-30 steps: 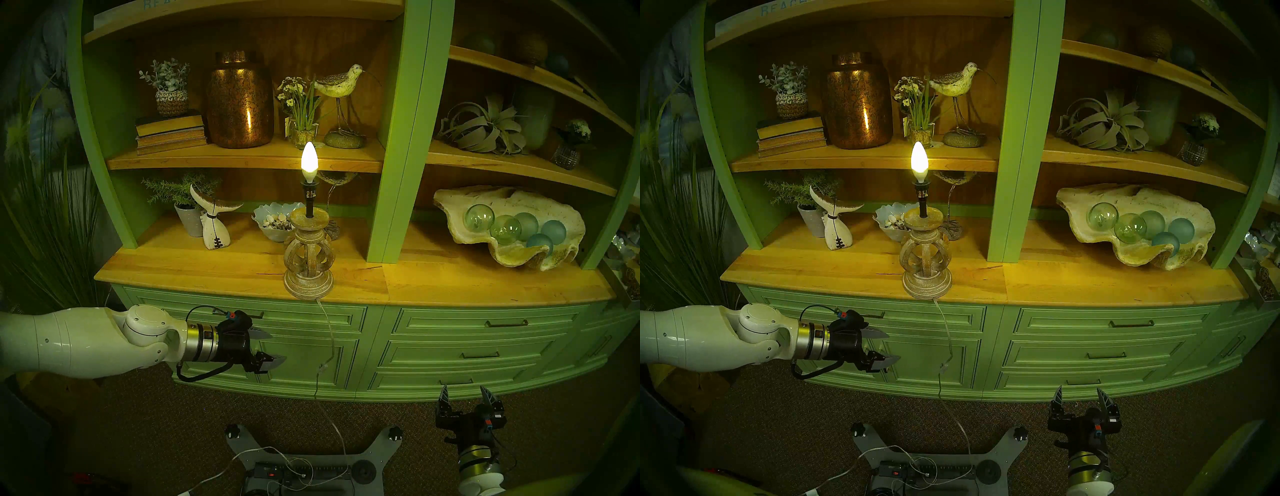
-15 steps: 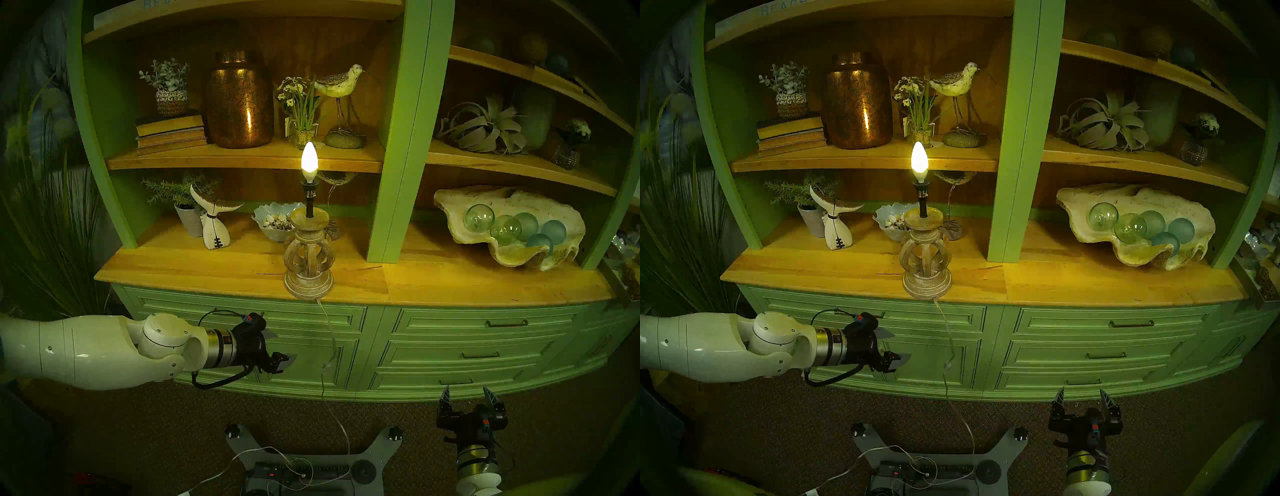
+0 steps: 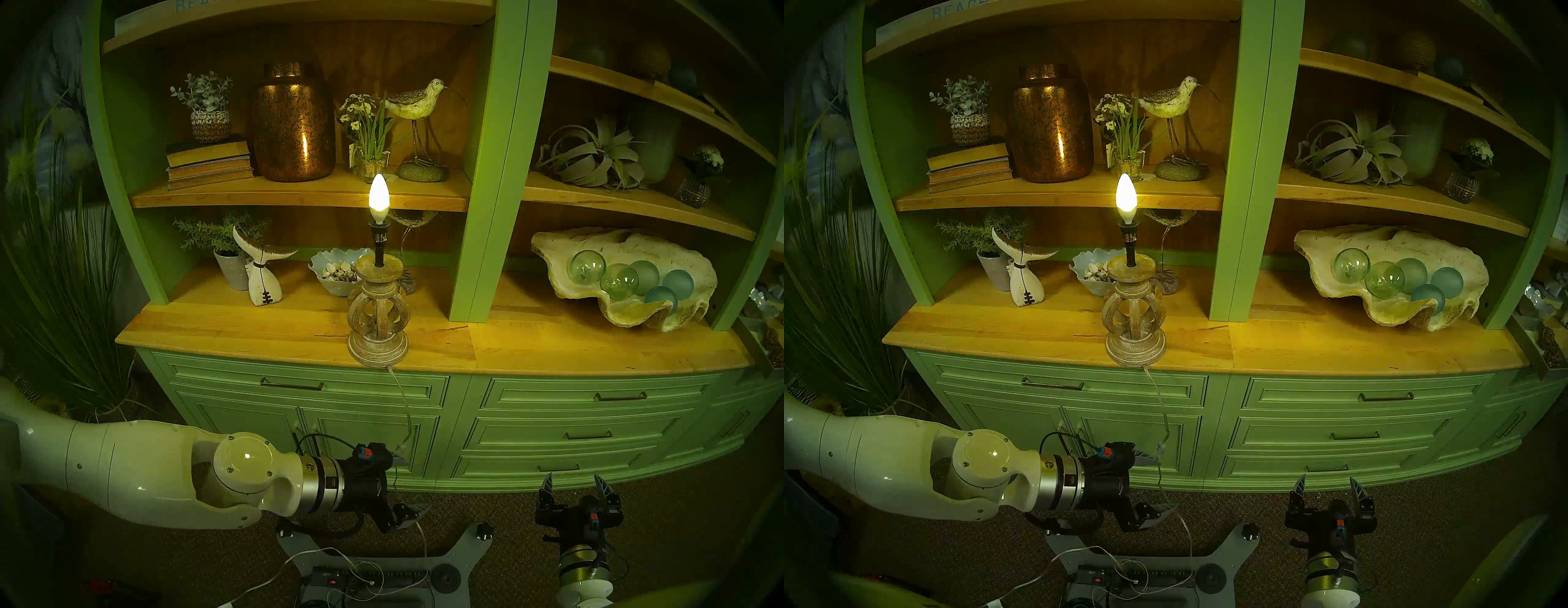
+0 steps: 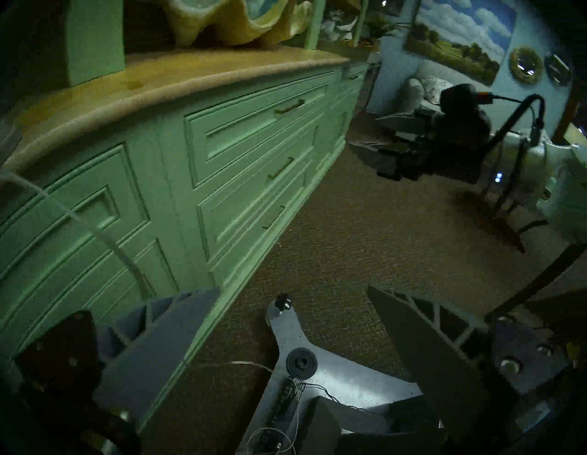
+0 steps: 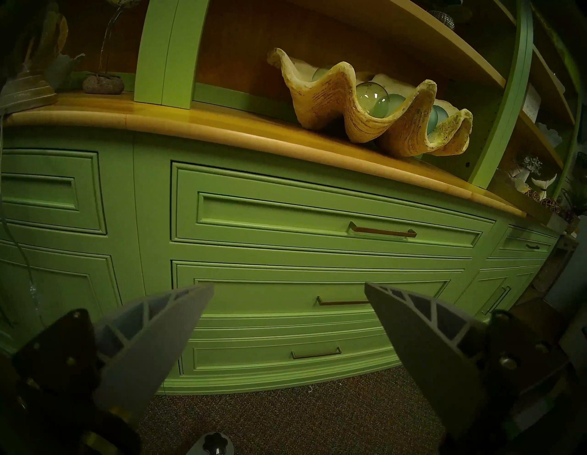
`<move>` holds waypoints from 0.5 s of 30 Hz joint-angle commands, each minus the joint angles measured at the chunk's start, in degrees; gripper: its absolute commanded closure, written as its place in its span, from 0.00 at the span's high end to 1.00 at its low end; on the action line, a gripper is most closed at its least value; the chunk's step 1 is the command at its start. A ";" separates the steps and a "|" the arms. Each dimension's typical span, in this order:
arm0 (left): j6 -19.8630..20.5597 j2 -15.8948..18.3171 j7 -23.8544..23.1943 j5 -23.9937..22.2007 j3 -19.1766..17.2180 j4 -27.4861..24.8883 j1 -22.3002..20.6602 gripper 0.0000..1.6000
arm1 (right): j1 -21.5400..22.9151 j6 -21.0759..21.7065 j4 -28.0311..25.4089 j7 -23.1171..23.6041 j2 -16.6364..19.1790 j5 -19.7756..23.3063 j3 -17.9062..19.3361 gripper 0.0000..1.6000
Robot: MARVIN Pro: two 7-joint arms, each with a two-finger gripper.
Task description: Grab cable and switch light on
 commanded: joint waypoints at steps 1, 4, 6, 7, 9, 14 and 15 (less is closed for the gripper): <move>-0.86 3.79 5.57 7.45 0.20 -7.36 -0.74 1.00 | 0.08 0.65 -2.53 -1.80 -0.61 -2.89 -0.11 1.00; -0.65 4.06 6.66 8.45 0.42 -7.86 -0.56 1.00 | 0.07 0.84 -2.61 -2.03 -0.75 -3.27 -0.16 1.00; -0.44 4.25 7.68 9.31 0.63 -8.27 -0.38 1.00 | 0.07 1.03 -2.67 -2.24 -0.90 -3.64 -0.21 1.00; -0.39 4.29 7.94 9.52 0.68 -8.37 -0.33 1.00 | 0.07 1.08 -2.69 -2.29 -0.94 -3.75 -0.22 1.00; -0.29 4.35 8.41 9.89 0.80 -8.53 -0.26 1.00 | 0.08 1.17 -2.71 -2.38 -1.02 -3.93 -0.25 1.00; -3.28 3.27 10.66 11.12 0.53 -6.64 0.62 1.00 | 0.10 1.26 -2.73 -2.40 -1.17 -4.14 -0.24 1.00; -4.43 2.66 14.00 13.72 0.64 -5.09 1.46 1.00 | 0.12 1.24 -2.69 -2.37 -1.18 -4.12 -0.23 1.00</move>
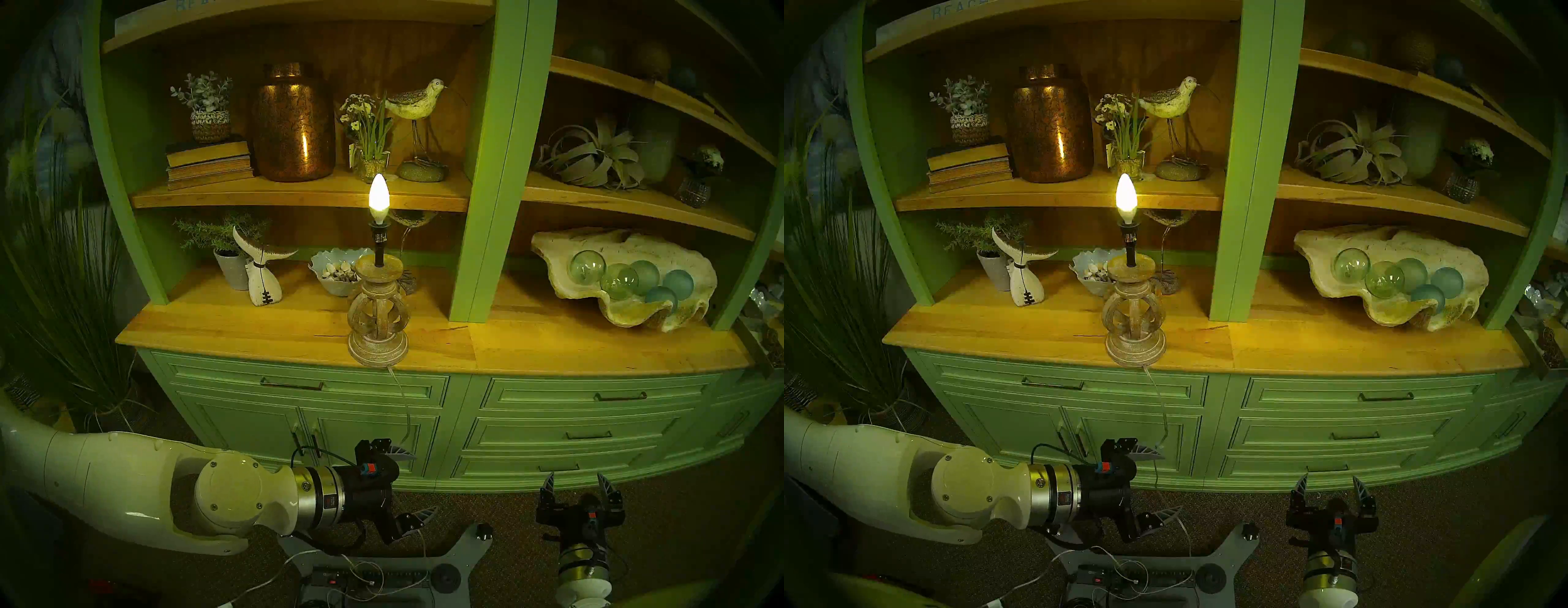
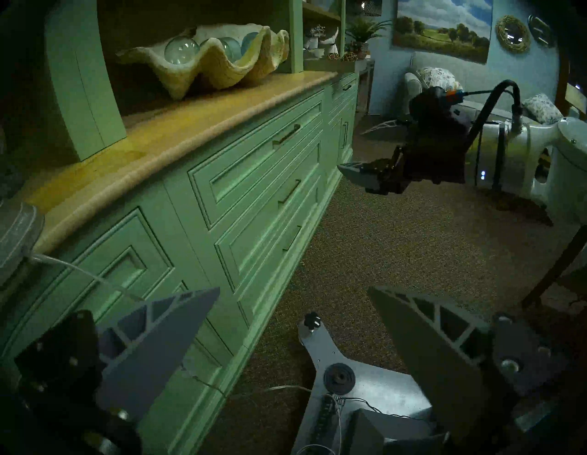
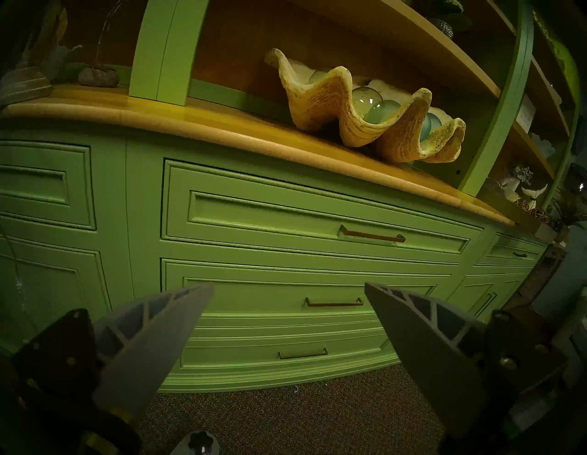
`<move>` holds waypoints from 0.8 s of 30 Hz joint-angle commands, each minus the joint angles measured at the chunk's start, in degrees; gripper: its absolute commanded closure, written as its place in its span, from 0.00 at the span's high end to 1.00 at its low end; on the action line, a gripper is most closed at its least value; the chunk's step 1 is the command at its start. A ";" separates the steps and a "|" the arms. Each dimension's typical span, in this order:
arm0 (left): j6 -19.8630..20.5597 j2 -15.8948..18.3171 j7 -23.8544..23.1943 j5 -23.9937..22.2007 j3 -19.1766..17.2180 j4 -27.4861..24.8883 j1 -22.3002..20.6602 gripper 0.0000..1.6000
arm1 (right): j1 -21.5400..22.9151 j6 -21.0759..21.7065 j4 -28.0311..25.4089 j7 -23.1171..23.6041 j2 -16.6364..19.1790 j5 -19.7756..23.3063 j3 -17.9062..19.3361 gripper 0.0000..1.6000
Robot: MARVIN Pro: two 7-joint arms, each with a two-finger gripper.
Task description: Grab cable and switch light on
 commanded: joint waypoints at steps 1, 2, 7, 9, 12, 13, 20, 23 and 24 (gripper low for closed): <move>-5.84 -1.44 6.07 4.08 -1.72 3.60 2.80 1.00 | 0.17 -0.34 -1.92 -0.43 0.10 -0.85 0.15 1.00; -6.73 -1.77 7.07 4.43 -1.54 4.98 3.30 1.00 | 0.21 -0.36 -1.87 -0.40 0.07 -0.83 0.17 1.00; -9.18 -2.29 12.17 5.23 -0.61 11.18 6.87 1.00 | 0.41 -0.39 -1.53 -0.28 -0.02 -0.69 0.22 1.00; -10.51 -2.29 14.16 4.67 -0.46 13.20 8.26 1.00 | 0.48 -0.38 -1.39 -0.25 -0.05 -0.64 0.22 1.00; -12.71 -2.75 17.00 4.06 -0.29 14.64 10.34 1.00 | 0.54 -0.37 -1.24 -0.24 -0.07 -0.60 0.22 1.00; -13.43 -3.23 18.01 3.75 -0.20 14.68 11.15 1.00 | 0.56 -0.36 -1.18 -0.23 -0.08 -0.59 0.22 1.00; -14.50 -9.66 26.47 4.17 2.09 17.17 16.79 1.00 | 0.72 -0.32 -0.70 -0.19 -0.11 -0.51 0.22 1.00; -14.53 -11.57 29.03 4.43 2.49 18.55 18.38 1.00 | 0.79 -0.31 -0.54 -0.19 -0.12 -0.50 0.22 1.00; -14.45 -12.54 30.02 4.54 2.61 19.26 18.90 1.00 | 0.82 -0.32 -0.48 -0.19 -0.11 -0.50 0.22 1.00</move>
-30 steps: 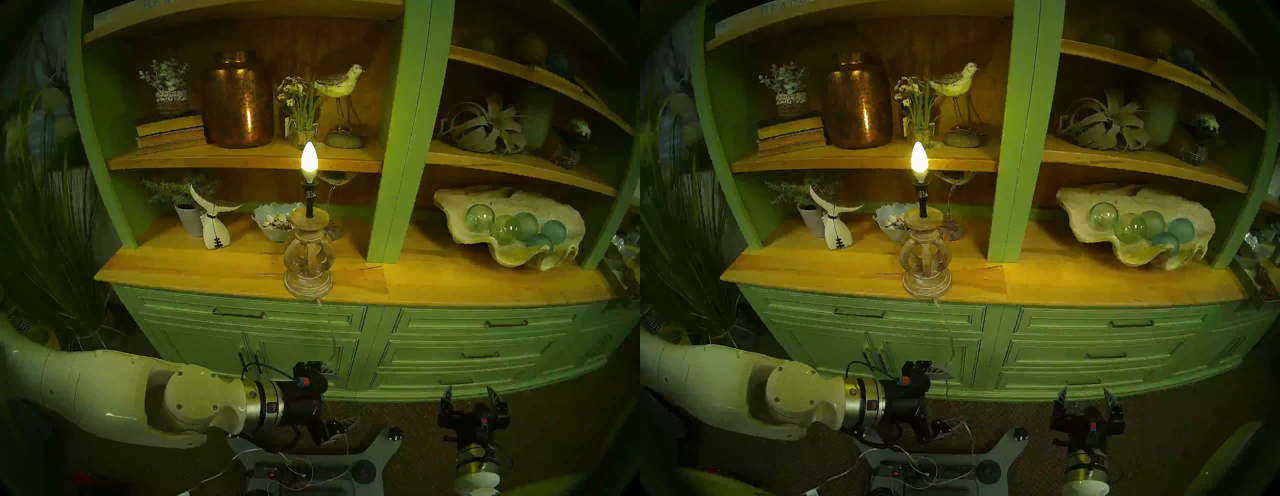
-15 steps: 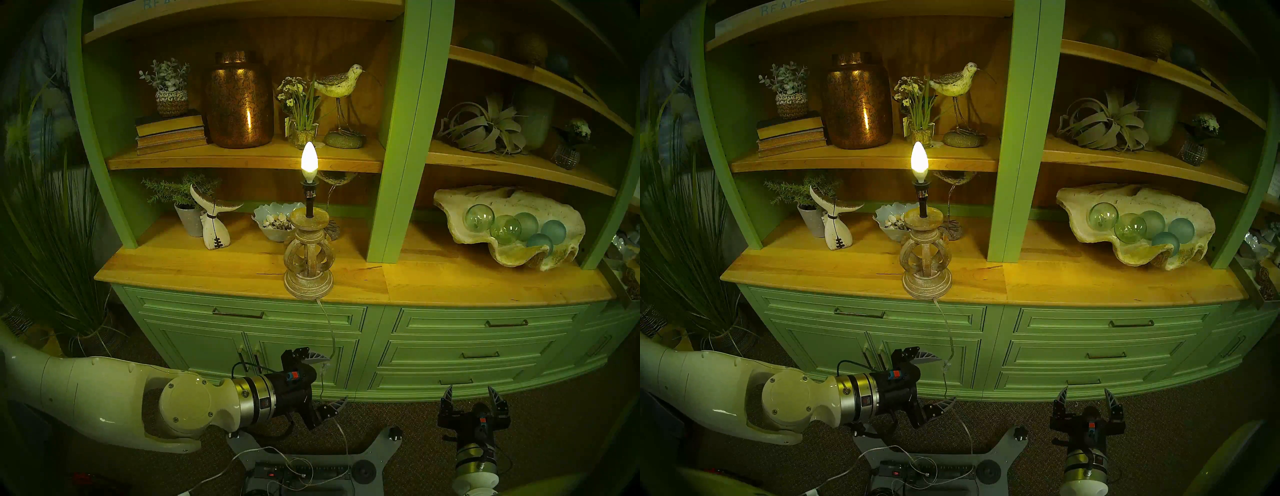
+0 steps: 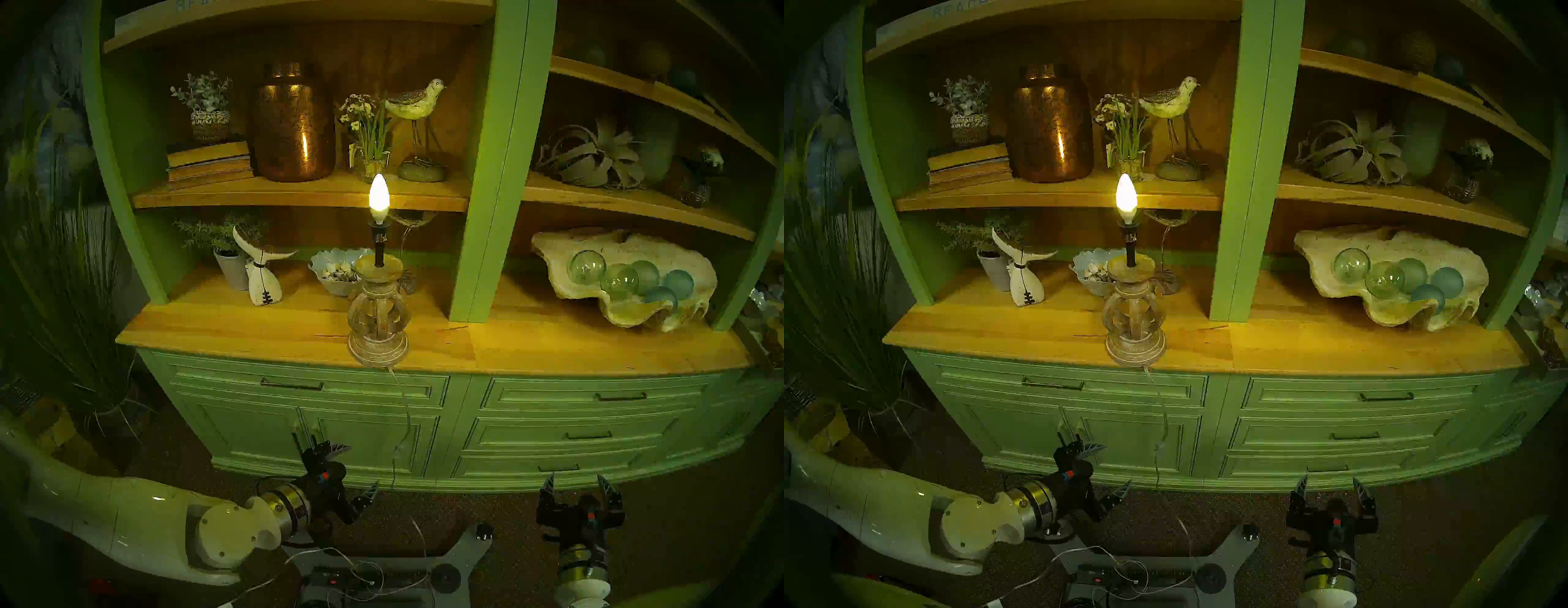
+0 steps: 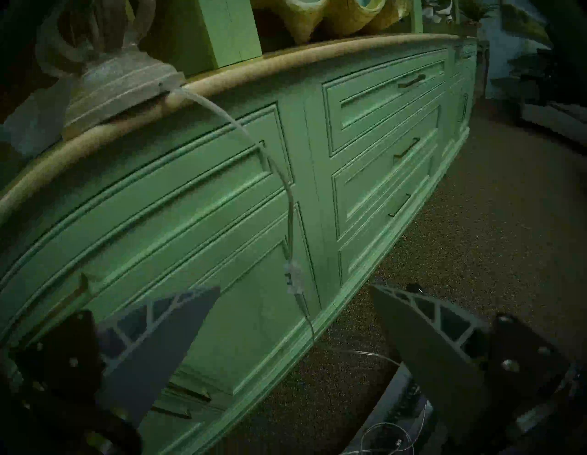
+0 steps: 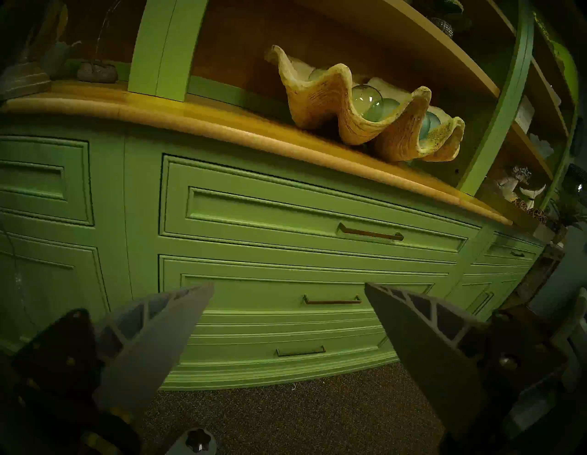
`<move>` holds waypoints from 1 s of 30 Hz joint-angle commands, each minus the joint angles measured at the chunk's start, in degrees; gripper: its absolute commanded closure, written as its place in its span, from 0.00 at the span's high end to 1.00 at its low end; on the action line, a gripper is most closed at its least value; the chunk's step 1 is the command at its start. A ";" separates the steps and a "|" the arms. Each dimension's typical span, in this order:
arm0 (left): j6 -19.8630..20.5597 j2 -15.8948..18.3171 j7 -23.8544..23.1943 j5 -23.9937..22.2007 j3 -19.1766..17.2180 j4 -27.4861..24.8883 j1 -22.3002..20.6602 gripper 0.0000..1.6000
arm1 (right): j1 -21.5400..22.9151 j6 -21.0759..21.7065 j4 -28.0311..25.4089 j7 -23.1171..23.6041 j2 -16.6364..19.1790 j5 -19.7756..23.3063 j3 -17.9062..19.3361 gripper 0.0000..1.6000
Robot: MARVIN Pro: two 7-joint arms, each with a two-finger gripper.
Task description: Grab cable and switch light on
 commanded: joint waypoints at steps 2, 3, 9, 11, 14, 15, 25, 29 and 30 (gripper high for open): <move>-1.81 -7.22 6.84 0.41 0.25 2.36 5.37 1.00 | 0.58 -0.36 -1.04 -0.10 0.18 -0.15 0.15 1.00; -1.85 -7.77 8.02 0.44 0.22 3.31 5.79 1.00 | 0.60 -0.36 -1.01 -0.10 0.18 -0.16 0.15 1.00; -1.97 -11.66 14.31 0.49 -0.27 9.86 8.47 1.00 | 0.75 -0.42 -0.89 -0.11 0.20 -0.18 0.17 1.00; -2.29 -12.36 16.63 0.45 -0.68 12.10 9.26 1.00 | 0.79 -0.44 -0.89 -0.12 0.21 -0.18 0.18 1.00; -2.96 -13.01 19.54 0.67 -1.62 15.28 10.24 1.00 | 0.83 -0.47 -0.94 -0.13 0.23 -0.21 0.19 1.00; -3.03 -13.37 20.95 0.90 -1.81 16.09 10.57 1.00 | 0.84 -0.48 -0.95 -0.13 0.23 -0.21 0.20 1.00; -3.86 -18.92 31.40 5.07 -4.51 23.62 13.38 1.00 | 0.82 -0.56 -1.18 -0.16 0.29 -0.27 0.22 1.00; -3.51 -22.11 35.44 8.40 -4.44 25.22 13.44 1.00 | 0.81 -0.57 -1.19 -0.17 0.31 -0.27 0.21 1.00; -3.70 -22.18 34.94 9.12 -4.29 25.81 13.03 1.00 | 0.82 -0.56 -1.17 -0.16 0.31 -0.26 0.21 1.00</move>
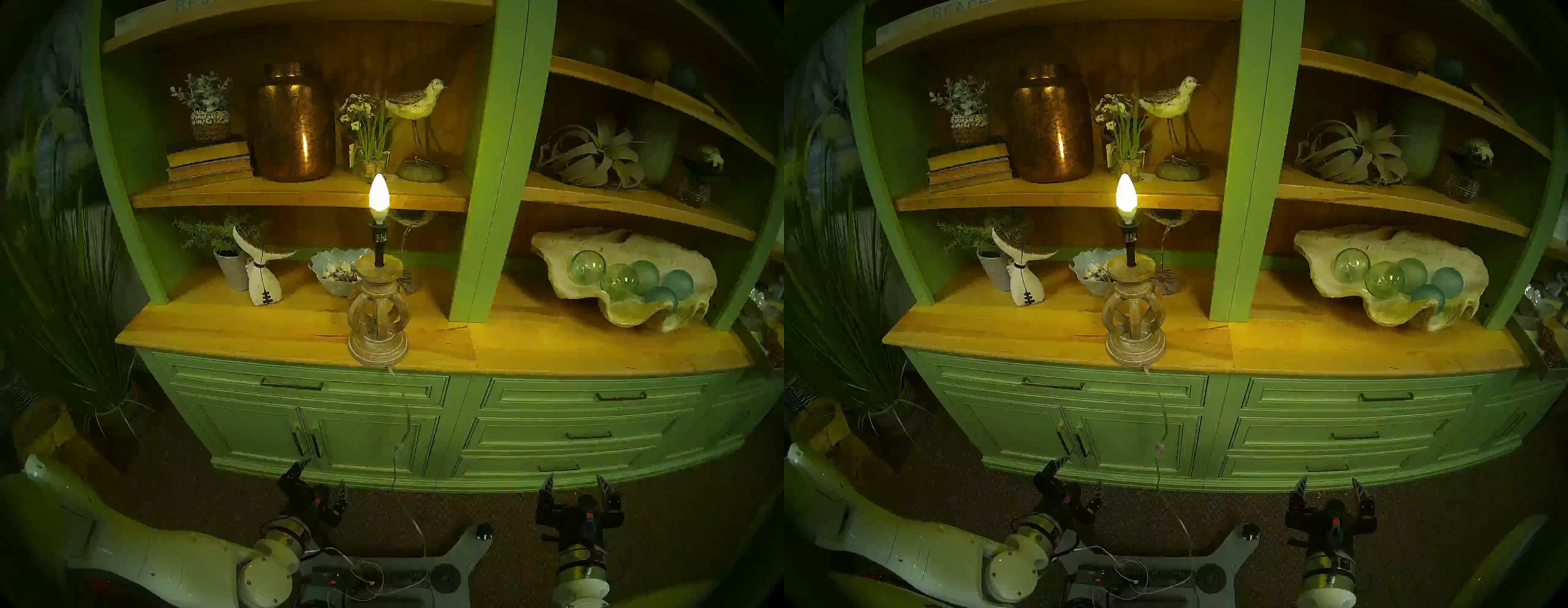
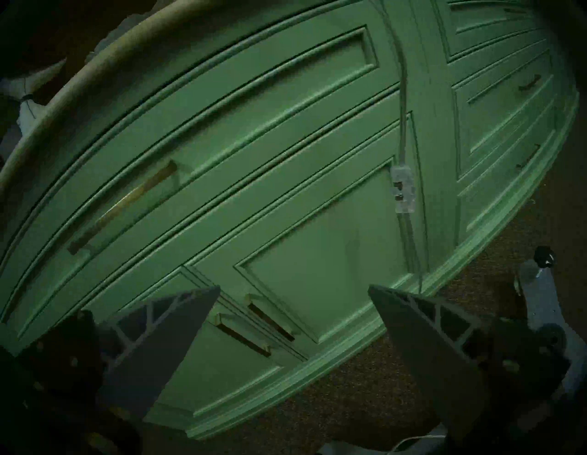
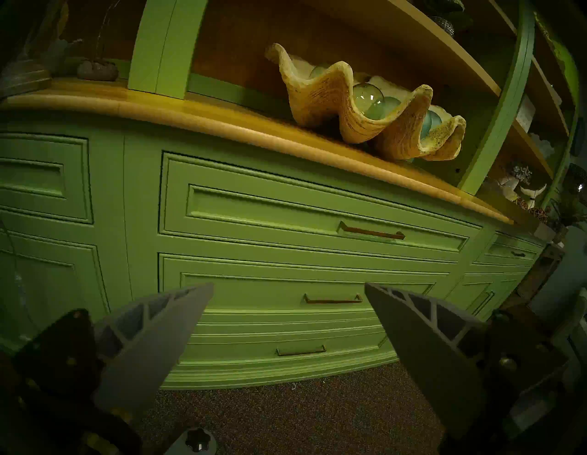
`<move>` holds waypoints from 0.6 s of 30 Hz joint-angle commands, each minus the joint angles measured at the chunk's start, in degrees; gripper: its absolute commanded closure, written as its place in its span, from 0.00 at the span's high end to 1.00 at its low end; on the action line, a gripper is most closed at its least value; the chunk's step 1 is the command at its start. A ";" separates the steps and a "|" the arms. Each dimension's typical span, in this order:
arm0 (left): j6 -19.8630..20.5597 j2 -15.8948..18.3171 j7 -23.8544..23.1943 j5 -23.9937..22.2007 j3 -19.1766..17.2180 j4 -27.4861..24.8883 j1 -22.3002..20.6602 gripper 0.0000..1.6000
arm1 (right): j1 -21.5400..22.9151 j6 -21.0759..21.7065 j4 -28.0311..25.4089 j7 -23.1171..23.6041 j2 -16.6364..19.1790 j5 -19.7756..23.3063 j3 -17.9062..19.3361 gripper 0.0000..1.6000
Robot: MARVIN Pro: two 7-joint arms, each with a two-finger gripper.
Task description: Grab cable and switch light on
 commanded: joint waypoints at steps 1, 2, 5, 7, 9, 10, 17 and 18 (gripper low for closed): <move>-0.42 -5.95 5.45 5.83 -0.94 2.48 -0.44 1.00 | 0.30 -0.52 -1.74 -0.17 0.17 -0.26 0.14 1.00; 0.16 -6.80 6.12 6.90 -0.65 3.44 -0.33 1.00 | 0.29 -0.53 -1.76 -0.17 0.17 -0.27 0.14 1.00; 1.00 -8.34 8.43 9.96 -0.13 5.61 -0.14 1.00 | 0.25 -0.55 -1.84 -0.19 0.18 -0.29 0.14 1.00; 1.69 -8.80 10.47 12.47 0.25 6.53 -0.17 1.00 | 0.21 -0.56 -1.91 -0.20 0.19 -0.30 0.14 1.00; 2.54 -9.12 12.31 14.70 0.66 6.83 -0.14 1.00 | 0.18 -0.57 -1.97 -0.20 0.19 -0.32 0.13 1.00; 2.82 -9.21 13.38 15.99 0.83 7.13 -0.16 1.00 | 0.16 -0.57 -2.00 -0.21 0.20 -0.33 0.13 1.00; 7.54 -10.52 20.43 23.49 2.48 9.97 0.86 1.00 | 0.02 -0.59 -2.23 -0.24 0.20 -0.39 0.12 1.00; 8.06 -10.66 20.78 24.31 2.56 10.37 0.85 1.00 | 0.01 -0.58 -2.25 -0.24 0.20 -0.40 0.12 1.00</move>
